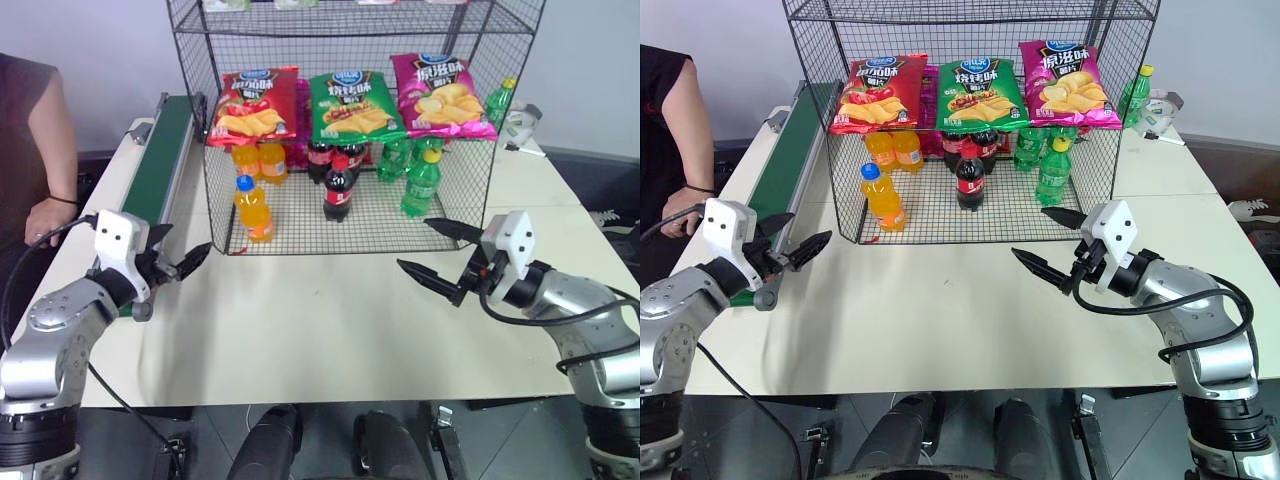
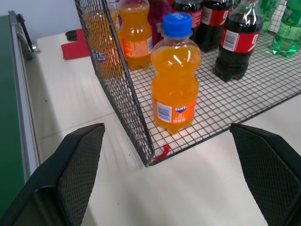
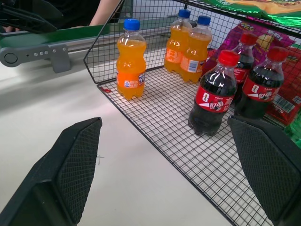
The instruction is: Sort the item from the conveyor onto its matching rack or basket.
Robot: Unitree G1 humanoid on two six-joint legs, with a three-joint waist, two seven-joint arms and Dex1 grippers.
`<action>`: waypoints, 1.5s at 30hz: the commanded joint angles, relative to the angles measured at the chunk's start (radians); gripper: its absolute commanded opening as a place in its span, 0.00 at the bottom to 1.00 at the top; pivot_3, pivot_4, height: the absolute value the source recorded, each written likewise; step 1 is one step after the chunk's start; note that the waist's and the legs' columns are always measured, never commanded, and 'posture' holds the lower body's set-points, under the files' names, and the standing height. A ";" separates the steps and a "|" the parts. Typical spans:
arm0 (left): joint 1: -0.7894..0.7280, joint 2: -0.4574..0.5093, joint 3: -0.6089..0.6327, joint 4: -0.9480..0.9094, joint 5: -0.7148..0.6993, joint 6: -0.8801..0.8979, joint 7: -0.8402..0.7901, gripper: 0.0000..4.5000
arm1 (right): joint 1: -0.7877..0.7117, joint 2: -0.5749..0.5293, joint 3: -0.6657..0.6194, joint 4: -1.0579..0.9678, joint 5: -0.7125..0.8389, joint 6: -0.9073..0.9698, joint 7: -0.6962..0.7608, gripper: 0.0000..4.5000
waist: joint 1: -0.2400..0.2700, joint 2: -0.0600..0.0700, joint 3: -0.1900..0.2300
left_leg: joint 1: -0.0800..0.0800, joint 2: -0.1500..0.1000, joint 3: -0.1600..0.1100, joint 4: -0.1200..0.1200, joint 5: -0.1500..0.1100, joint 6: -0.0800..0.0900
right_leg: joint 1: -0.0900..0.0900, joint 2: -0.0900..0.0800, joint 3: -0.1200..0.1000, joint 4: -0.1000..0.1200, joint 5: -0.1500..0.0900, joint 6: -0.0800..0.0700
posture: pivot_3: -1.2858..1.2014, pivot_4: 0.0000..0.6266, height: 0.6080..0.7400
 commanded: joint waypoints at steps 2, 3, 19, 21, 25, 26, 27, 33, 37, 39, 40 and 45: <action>0.012 0.005 0.031 -0.017 0.008 -0.027 0.008 0.99 | -0.001 0.002 -0.014 -0.009 0.007 -0.024 0.005 1.00 | 0.000 0.000 0.000 | 0.000 0.000 0.000 0.000 0.000 0.000 | 0.000 0.000 0.000 0.000 0.000 0.000 | 0.52 0.24 1.00; 0.011 0.003 0.033 -0.017 0.006 -0.027 0.012 0.99 | -0.001 0.002 -0.014 -0.010 0.007 -0.023 0.004 1.00 | 0.000 0.000 0.000 | 0.000 0.000 0.000 0.000 0.000 0.000 | 0.000 0.000 0.000 0.000 0.000 0.000 | 0.52 0.24 1.00; 0.005 0.001 0.028 -0.004 0.035 -0.044 0.038 0.99 | 0.009 0.010 -0.008 -0.020 0.008 -0.021 -0.011 1.00 | 0.000 0.000 0.000 | 0.000 0.000 0.000 0.000 0.000 0.000 | 0.000 0.000 0.000 -0.001 0.000 0.000 | 0.52 0.24 1.00; 0.002 -0.001 0.030 -0.003 0.036 -0.044 0.043 0.99 | 0.000 0.011 -0.004 -0.010 0.006 -0.025 -0.009 1.00 | 0.000 0.000 0.000 | 0.000 0.000 0.000 0.000 0.000 0.000 | 0.000 0.000 0.000 -0.001 0.000 0.000 | 0.52 0.24 1.00; 0.003 -0.004 0.031 -0.009 0.037 -0.042 0.052 0.99 | -0.021 0.014 0.005 0.007 0.002 -0.031 -0.006 1.00 | 0.000 0.000 0.000 | 0.000 0.000 0.000 0.000 0.000 0.000 | 0.000 0.000 0.000 -0.001 0.000 0.000 | 0.52 0.24 1.00; 0.004 -0.005 0.032 -0.011 0.037 -0.042 0.055 0.99 | -0.023 0.015 0.006 0.009 0.001 -0.033 -0.004 1.00 | 0.000 0.000 0.000 | 0.000 0.000 0.000 0.000 0.000 0.000 | 0.000 0.000 0.000 -0.001 0.000 0.000 | 0.52 0.24 1.00; 0.005 -0.006 0.032 -0.013 0.037 -0.041 0.057 0.99 | -0.023 0.015 0.006 0.011 0.000 -0.034 -0.003 1.00 | 0.000 0.000 0.000 | 0.000 0.000 0.000 0.000 0.000 0.000 | 0.000 0.000 0.000 -0.001 0.000 0.000 | 0.52 0.24 1.00; 0.001 0.003 0.033 -0.019 0.039 -0.013 0.080 0.99 | -0.047 0.023 0.018 0.038 -0.007 -0.049 0.004 1.00 | 0.000 0.000 0.000 | 0.000 0.000 0.000 0.000 0.000 0.000 | 0.000 0.000 0.000 -0.001 0.000 0.000 | 0.52 0.24 1.00; -0.016 0.012 0.032 -0.014 0.044 -0.003 0.092 0.99 | -0.056 0.027 0.024 0.040 -0.007 -0.051 0.002 1.00 | 0.000 0.000 0.000 | 0.000 0.000 0.000 0.000 0.000 0.000 | 0.000 0.000 0.000 -0.001 0.000 0.000 | 0.52 0.24 1.00; -0.021 0.014 0.033 -0.012 0.043 0.001 0.092 0.99 | -0.059 0.028 0.027 0.041 -0.008 -0.051 0.000 1.00 | 0.000 0.000 0.000 | 0.000 0.000 0.000 0.000 0.000 0.000 | 0.000 0.000 0.000 -0.001 0.000 0.000 | 0.52 0.24 1.00; -0.022 0.013 0.032 -0.012 0.043 0.002 0.092 0.99 | -0.061 0.029 0.028 0.042 -0.009 -0.052 0.000 1.00 | 0.000 0.000 0.000 | 0.000 0.000 0.000 0.000 0.000 0.000 | 0.000 0.000 0.000 -0.001 0.000 0.000 | 0.52 0.24 1.00; -0.019 0.008 0.040 -0.022 0.030 0.015 0.090 0.99 | -0.068 0.032 0.036 0.047 -0.010 -0.053 -0.002 1.00 | 0.000 0.000 0.000 | 0.000 0.000 0.000 -0.001 0.000 0.000 | 0.000 0.000 0.000 -0.001 0.000 0.000 | 0.52 0.24 1.00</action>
